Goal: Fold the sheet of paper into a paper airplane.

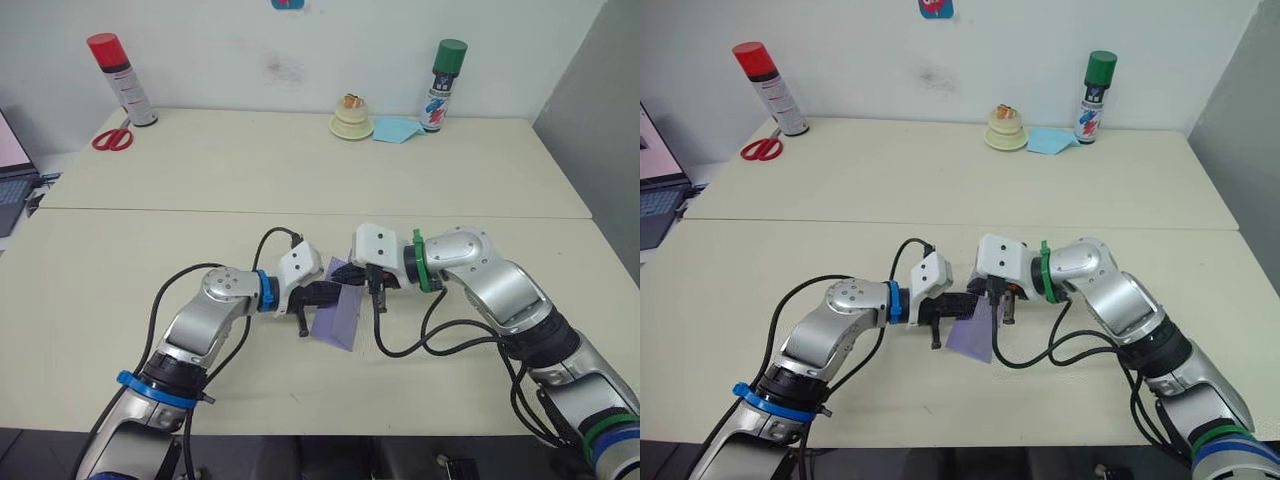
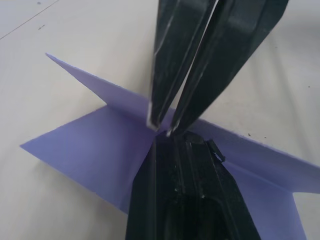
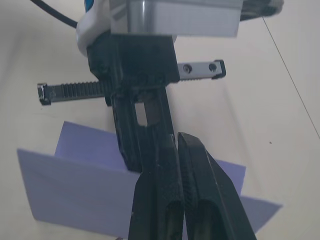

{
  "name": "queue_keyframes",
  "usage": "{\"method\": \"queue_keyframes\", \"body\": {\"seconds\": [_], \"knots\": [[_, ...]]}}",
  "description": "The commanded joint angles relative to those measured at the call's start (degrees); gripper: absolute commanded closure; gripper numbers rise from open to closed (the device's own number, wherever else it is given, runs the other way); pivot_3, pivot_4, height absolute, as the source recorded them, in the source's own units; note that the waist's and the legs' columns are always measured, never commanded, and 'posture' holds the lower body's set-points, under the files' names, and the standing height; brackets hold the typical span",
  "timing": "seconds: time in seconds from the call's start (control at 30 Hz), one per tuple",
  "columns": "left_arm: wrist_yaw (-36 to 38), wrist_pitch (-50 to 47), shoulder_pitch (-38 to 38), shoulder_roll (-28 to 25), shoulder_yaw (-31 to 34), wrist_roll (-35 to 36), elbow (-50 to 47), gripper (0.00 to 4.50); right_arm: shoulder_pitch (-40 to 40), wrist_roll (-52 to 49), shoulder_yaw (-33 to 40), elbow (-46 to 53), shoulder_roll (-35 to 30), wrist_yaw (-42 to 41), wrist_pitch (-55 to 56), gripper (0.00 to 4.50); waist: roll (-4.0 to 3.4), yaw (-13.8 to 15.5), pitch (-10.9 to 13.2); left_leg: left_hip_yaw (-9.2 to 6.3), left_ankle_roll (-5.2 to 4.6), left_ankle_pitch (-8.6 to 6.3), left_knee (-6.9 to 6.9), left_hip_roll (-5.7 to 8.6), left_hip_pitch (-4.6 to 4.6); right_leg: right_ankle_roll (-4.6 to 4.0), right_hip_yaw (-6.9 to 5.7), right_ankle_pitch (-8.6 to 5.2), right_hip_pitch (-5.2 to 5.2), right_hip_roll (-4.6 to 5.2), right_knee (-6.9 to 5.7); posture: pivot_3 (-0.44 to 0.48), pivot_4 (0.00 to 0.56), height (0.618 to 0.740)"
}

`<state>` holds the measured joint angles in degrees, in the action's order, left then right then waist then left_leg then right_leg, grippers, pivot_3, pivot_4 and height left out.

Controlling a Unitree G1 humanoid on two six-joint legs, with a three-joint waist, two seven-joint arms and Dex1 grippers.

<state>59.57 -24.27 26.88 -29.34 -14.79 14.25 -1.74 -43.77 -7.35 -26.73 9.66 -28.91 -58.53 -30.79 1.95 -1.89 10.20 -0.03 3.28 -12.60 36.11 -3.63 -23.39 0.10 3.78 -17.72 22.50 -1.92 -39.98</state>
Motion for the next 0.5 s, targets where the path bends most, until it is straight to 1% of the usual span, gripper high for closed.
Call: {"method": "queue_keyframes", "body": {"seconds": [0.03,0.33,0.5], "knots": [[0.33,0.48,1.11,0.37,0.11,0.3,-1.48,4.5,-1.17,0.91,0.14,0.92,-0.05,-0.79,1.23,4.38,0.0,0.04,0.0,0.0,0.0,0.0,0.0,0.0,0.0,0.0,-0.01,0.0,0.0,0.0,0.0,0.0,0.15,0.737],[0.29,0.05,1.11,1.14,-0.53,0.25,-2.15,4.5,0.21,4.36,-2.01,0.34,-3.86,-4.57,3.67,4.38,0.0,0.03,0.0,0.01,0.0,0.0,0.01,0.01,0.0,0.0,0.0,0.0,0.0,0.01,0.0,0.0,0.15,0.737],[0.75,0.23,0.67,-0.01,-0.98,-0.38,-1.81,4.5,0.91,5.28,-2.02,1.45,-6.04,-6.8,4.91,4.38,0.0,0.03,0.0,0.01,0.0,0.0,0.02,0.02,0.0,0.0,0.01,0.0,-0.01,0.01,0.0,0.0,0.15,0.737]]}}
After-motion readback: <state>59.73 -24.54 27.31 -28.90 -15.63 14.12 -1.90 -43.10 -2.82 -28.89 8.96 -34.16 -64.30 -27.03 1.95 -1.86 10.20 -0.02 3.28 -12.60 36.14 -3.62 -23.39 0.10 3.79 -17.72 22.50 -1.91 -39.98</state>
